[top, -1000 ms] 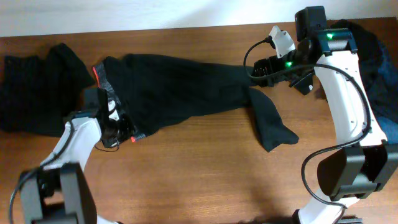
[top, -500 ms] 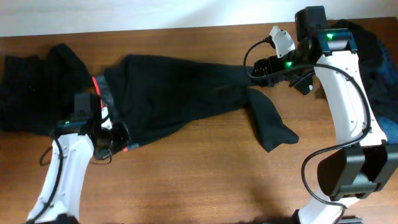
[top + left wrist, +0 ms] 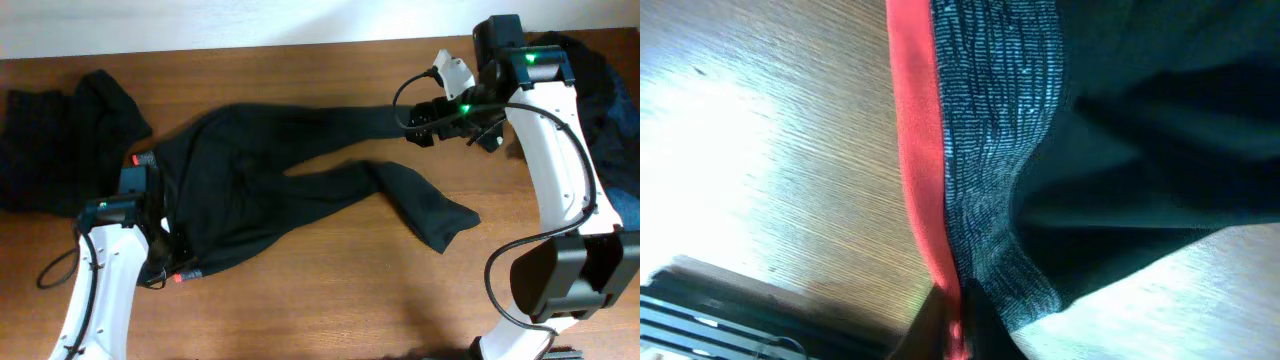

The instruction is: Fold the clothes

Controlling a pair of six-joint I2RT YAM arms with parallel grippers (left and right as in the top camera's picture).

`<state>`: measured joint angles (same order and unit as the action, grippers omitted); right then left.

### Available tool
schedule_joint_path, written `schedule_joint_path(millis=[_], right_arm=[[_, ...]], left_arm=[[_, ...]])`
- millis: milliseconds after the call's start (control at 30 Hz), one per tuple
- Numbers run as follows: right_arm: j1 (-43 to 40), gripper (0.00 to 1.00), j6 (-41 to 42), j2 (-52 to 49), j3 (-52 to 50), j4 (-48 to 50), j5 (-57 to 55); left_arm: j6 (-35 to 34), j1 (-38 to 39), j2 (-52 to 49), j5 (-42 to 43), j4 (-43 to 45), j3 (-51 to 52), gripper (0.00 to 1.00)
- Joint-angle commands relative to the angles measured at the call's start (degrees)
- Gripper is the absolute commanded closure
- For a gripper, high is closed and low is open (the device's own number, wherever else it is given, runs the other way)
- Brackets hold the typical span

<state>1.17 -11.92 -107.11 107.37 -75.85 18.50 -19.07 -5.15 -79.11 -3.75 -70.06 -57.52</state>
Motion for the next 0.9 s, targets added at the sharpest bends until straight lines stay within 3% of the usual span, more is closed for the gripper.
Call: schedule_joint_path(millis=[0, 67, 133, 200, 600, 867], right_arm=[[0.3, 0.01, 0.4, 0.6, 0.9, -1.2, -1.1], [0.3, 0.01, 1.0, 0.6, 0.9, -2.5, -1.2], [0.3, 0.01, 2.0, 0.6, 0.9, -4.2, -1.2], [0.3, 0.01, 2.8, 0.6, 0.9, -5.6, -1.5], [0.4, 0.01, 4.5, 0.6, -2.3, -10.9, -13.2], [4.7, 0.12, 4.5, 0.6, -15.2, -5.9, -15.5]], left_arm=[[1.1, -0.2, 0.9, -2.8, 0.8, 0.2, 0.39], [1.1, -0.2, 0.9, -2.7, 2.3, 0.2, 0.16], [1.0, -0.2, 0.9, -2.1, 4.2, 0.2, 0.06], [0.5, -0.2, 0.9, -1.4, 6.5, 0.2, 0.02], [0.0, -0.2, 0.9, 5.1, 26.8, 0.2, 0.01], [0.0, -0.2, 0.9, 5.1, 33.7, 0.2, 0.01]])
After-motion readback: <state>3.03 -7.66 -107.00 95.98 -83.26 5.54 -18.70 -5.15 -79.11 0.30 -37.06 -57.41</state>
